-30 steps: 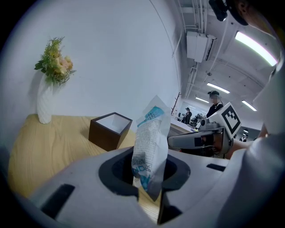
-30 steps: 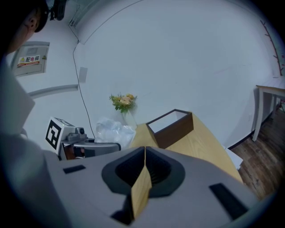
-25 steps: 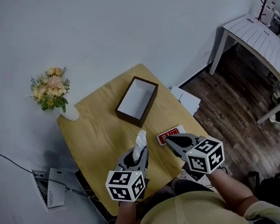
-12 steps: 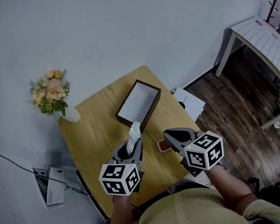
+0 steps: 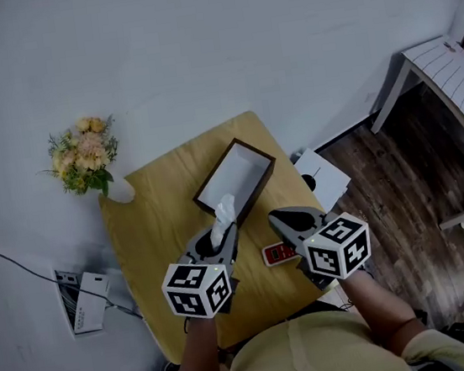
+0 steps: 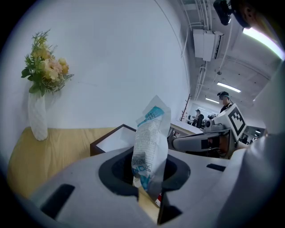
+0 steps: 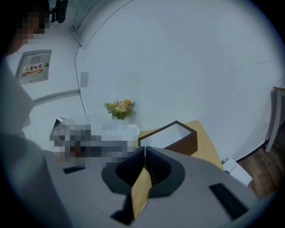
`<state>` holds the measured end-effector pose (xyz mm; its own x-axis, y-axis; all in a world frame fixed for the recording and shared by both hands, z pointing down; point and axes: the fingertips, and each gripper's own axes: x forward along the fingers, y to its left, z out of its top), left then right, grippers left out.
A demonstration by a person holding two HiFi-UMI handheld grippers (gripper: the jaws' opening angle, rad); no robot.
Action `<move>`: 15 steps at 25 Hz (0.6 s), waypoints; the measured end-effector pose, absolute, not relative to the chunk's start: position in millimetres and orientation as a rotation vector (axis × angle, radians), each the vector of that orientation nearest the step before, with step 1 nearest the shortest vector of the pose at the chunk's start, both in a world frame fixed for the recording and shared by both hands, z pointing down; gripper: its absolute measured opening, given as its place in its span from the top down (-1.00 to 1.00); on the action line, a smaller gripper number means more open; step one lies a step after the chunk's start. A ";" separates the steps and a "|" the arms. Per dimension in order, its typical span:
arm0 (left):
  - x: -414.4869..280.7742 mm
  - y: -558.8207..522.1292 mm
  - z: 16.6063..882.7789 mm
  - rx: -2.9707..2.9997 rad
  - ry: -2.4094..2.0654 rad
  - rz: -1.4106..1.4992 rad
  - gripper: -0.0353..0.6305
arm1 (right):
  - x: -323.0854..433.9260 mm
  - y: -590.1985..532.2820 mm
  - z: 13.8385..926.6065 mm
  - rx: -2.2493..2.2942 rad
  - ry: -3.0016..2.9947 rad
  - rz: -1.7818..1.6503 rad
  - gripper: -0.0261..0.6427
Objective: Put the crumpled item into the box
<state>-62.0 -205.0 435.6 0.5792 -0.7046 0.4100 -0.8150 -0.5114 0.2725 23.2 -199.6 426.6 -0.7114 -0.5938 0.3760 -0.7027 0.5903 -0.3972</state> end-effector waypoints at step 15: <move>-63.1 -253.4 434.9 2.346 -1.285 0.349 0.63 | 3.1 -244.7 434.3 0.935 -2.652 0.810 0.83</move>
